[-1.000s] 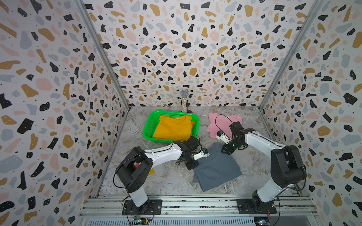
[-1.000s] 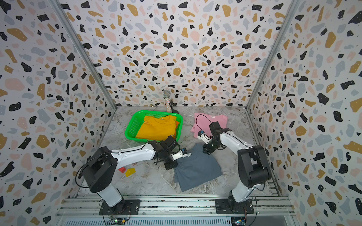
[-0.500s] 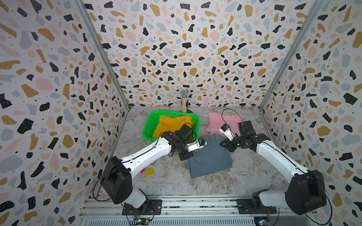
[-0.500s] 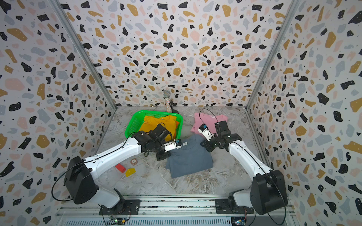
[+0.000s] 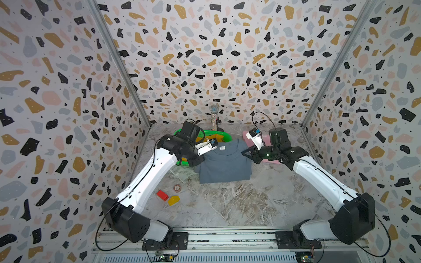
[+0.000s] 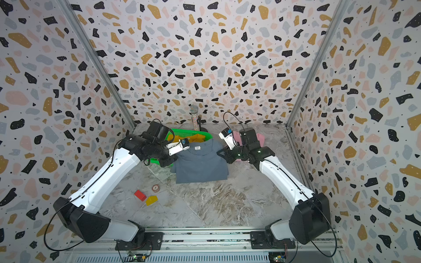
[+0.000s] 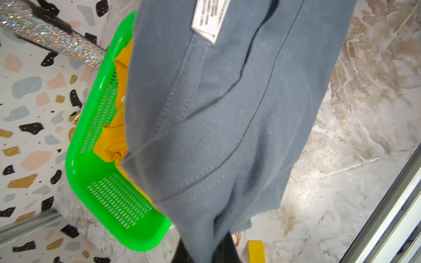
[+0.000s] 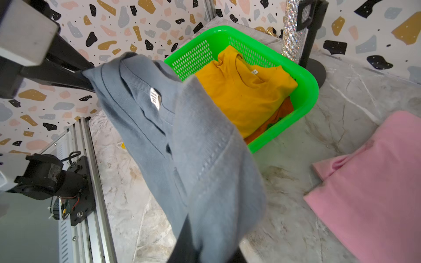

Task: Put the folded t-shirts into the basket
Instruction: Place the T-shirt in the bin.

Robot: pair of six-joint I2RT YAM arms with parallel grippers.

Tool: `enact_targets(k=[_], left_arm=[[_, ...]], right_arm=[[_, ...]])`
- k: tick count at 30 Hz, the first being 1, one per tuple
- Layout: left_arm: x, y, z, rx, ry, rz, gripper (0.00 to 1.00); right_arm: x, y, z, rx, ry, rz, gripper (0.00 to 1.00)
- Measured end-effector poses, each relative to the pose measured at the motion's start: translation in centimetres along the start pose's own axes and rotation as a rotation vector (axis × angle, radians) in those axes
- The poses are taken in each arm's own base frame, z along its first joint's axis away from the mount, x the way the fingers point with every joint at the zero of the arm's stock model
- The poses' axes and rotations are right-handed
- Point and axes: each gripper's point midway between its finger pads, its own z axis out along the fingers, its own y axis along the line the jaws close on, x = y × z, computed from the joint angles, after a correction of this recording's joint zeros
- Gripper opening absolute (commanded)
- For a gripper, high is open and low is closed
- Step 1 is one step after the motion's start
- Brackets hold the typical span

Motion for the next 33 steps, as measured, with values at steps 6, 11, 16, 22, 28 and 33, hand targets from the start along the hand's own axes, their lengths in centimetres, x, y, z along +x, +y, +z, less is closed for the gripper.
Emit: enact_targets(k=[6, 11, 16, 22, 28, 33], left_arm=[[2.1, 3.0, -2.5, -0.064, 0.046, -0.017, 0.0], [4.0, 5.6, -3.7, -0.105, 0.1, -0.043, 0.0], [6.2, 7.8, -2.6, -0.099, 0.175, -0.065, 0.0], [7.8, 11.2, -0.3, -0.104, 0.239, -0.104, 0.0], [7.3, 14.9, 2.4, -0.135, 0.256, -0.114, 0.0], [6.8, 17.9, 5.0, -0.179, 0.266, -0.133, 0.0]], right_arm=[[-2.4, 2.7, 2.4, -0.025, 0.01, -0.016, 0.0], [-2.9, 4.0, 5.0, -0.039, 0.045, 0.006, 0.0], [-2.8, 4.2, 7.6, -0.039, 0.087, 0.045, 0.0], [-3.7, 2.3, 11.0, -0.004, 0.122, 0.069, 0.0], [-5.0, -0.6, 14.1, 0.047, 0.133, 0.071, 0.0], [-5.4, -4.2, 16.7, 0.091, 0.157, 0.066, 0.0]])
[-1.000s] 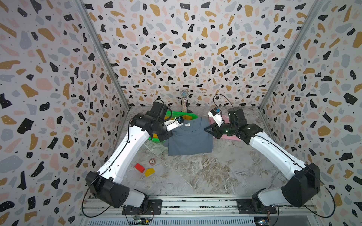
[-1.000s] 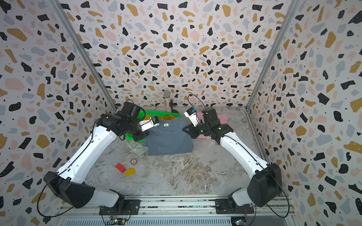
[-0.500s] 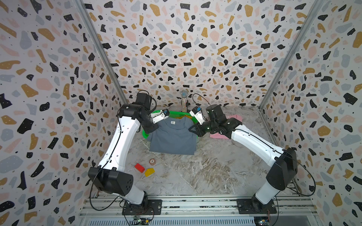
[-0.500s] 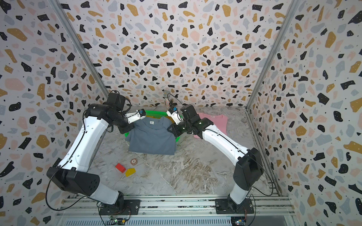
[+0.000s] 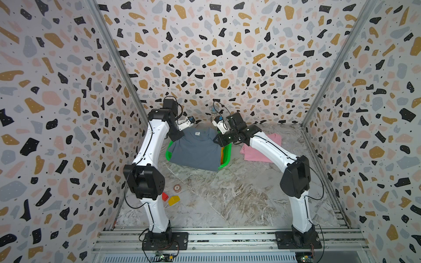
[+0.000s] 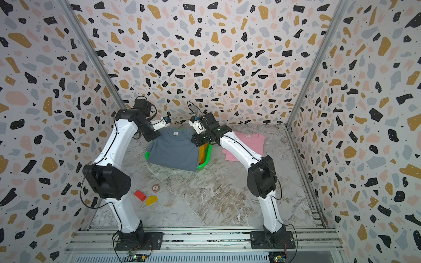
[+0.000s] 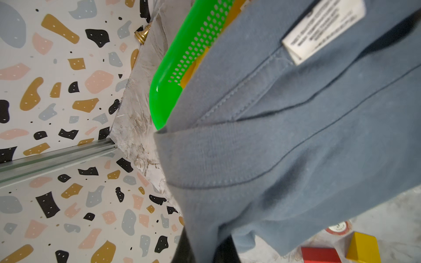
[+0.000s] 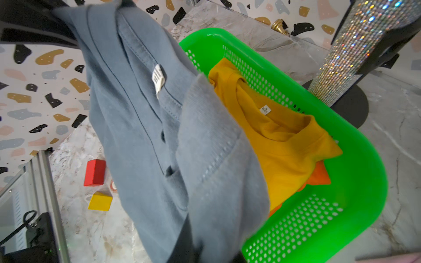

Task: Put the folded t-shirts into the basket
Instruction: Place the T-shirt in the bin.

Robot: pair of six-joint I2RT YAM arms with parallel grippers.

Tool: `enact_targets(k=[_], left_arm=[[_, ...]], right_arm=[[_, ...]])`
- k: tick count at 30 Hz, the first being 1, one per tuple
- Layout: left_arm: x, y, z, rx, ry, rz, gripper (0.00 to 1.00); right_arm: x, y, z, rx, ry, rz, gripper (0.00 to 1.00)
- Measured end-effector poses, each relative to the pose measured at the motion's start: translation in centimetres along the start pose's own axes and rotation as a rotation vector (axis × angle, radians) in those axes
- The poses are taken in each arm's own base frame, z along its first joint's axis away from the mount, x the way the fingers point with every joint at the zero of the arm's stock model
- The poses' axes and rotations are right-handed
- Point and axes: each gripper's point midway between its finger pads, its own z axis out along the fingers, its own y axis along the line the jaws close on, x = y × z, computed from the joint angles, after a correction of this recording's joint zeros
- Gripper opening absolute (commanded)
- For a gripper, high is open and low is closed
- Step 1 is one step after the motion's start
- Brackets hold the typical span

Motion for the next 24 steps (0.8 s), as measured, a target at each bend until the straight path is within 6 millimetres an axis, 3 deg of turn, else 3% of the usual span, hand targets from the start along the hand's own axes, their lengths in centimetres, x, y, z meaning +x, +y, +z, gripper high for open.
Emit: enact_targets(k=[6, 16, 24], left_arm=[[-0.4, 0.4, 3.9, 0.008, 0.027, -0.029, 0.0], [-0.4, 0.9, 7.0, -0.013, 0.055, -0.049, 0.0], [-0.2, 0.3, 11.2, 0.015, 0.093, -0.055, 0.0]], right_arm=[[1.1, -3.1, 2.9, 0.023, 0.056, 0.014, 0.0], [2.5, -5.3, 6.0, 0.032, 0.102, 0.011, 0.0], [3.0, -7.3, 7.3, 0.068, 0.115, -0.018, 0.0]])
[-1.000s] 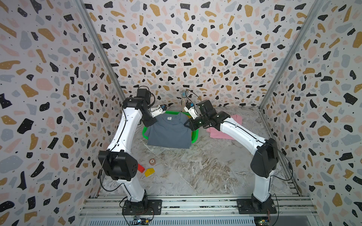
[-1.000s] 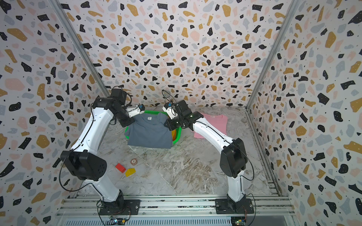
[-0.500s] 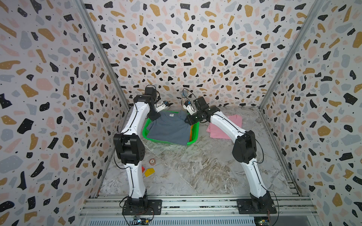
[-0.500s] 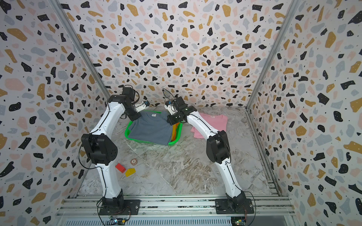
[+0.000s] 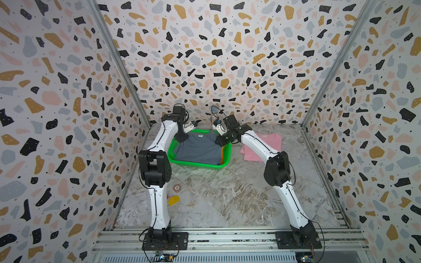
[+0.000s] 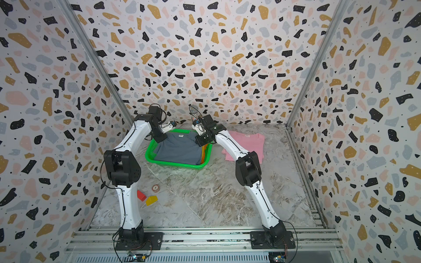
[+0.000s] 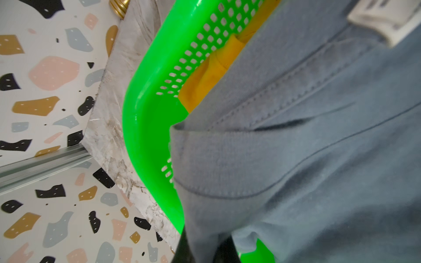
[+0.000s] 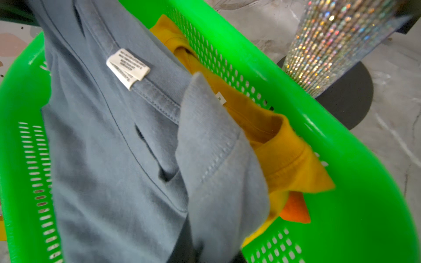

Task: Put the folded t-shirts into the basket
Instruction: Place the T-shirt in the bin.

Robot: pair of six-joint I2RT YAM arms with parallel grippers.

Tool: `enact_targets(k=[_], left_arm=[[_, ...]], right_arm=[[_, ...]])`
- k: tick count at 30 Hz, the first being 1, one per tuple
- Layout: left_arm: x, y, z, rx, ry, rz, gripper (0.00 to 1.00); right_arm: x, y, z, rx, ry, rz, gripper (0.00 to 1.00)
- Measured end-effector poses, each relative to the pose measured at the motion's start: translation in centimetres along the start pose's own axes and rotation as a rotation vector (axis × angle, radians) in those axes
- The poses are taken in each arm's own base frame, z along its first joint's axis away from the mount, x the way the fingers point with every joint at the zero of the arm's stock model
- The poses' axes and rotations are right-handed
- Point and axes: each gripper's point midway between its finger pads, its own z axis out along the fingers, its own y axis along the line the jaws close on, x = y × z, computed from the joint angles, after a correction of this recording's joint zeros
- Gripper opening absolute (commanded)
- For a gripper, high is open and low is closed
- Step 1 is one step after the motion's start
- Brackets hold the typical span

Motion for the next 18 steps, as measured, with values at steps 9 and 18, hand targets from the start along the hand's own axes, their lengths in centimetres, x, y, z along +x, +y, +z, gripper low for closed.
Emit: enact_targets(k=[9, 18], left_arm=[[-0.5, 0.2, 1.5, -0.013, -0.006, -0.046, 0.0], [-0.6, 0.1, 2.8, -0.028, -0.014, -0.102, 0.36]], right_arm=[[0.9, -1.0, 0.9, 0.032, 0.024, -0.02, 0.07], [1.5, -2.1, 0.7, 0.08, 0.049, -0.032, 0.31]])
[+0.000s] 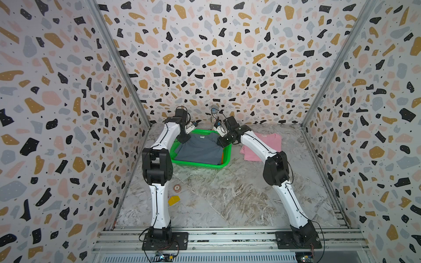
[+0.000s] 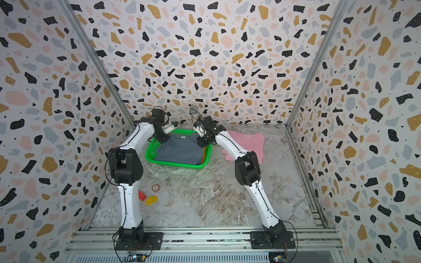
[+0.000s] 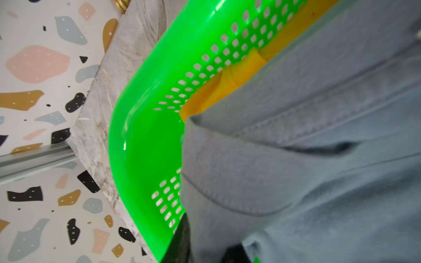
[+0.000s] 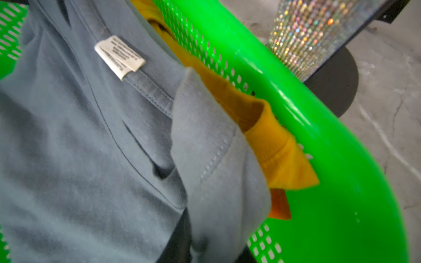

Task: Put the folded t-shirts into the basket
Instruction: Place the T-shirt in the bin.

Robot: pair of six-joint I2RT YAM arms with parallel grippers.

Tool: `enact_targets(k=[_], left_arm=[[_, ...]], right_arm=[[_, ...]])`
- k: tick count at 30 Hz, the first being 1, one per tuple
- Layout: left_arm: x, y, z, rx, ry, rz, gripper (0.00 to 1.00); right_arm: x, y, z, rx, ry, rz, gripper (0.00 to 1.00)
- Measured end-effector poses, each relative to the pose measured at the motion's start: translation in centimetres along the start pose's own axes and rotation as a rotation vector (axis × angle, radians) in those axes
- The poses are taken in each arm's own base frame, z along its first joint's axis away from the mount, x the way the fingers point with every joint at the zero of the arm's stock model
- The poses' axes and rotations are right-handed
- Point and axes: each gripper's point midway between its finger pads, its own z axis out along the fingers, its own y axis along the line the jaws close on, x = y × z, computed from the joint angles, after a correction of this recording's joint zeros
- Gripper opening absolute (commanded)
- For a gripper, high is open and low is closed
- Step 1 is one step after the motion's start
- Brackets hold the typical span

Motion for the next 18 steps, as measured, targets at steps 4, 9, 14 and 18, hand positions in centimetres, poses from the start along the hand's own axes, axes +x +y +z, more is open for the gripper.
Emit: enact_targets(k=[4, 9, 14, 18], left_arm=[[0.9, -0.2, 1.1, -0.007, 0.021, -0.024, 0.49], [1.3, 0.3, 0.7, -0.053, 0.024, -0.054, 0.61], [0.4, 1.8, -2.4, -0.11, -0.038, -0.103, 0.65], [-0.8, 1.6, -5.2, -0.087, -0.129, -0.133, 0.67]], right_arm=[[0.3, -1.1, -0.2, 0.029, 0.011, 0.004, 0.39], [0.3, -1.9, -1.0, 0.054, 0.011, 0.004, 0.48], [0.1, -2.0, -2.7, 0.041, 0.004, 0.012, 0.55], [-0.7, -1.1, -5.0, -0.027, -0.027, 0.013, 0.6]])
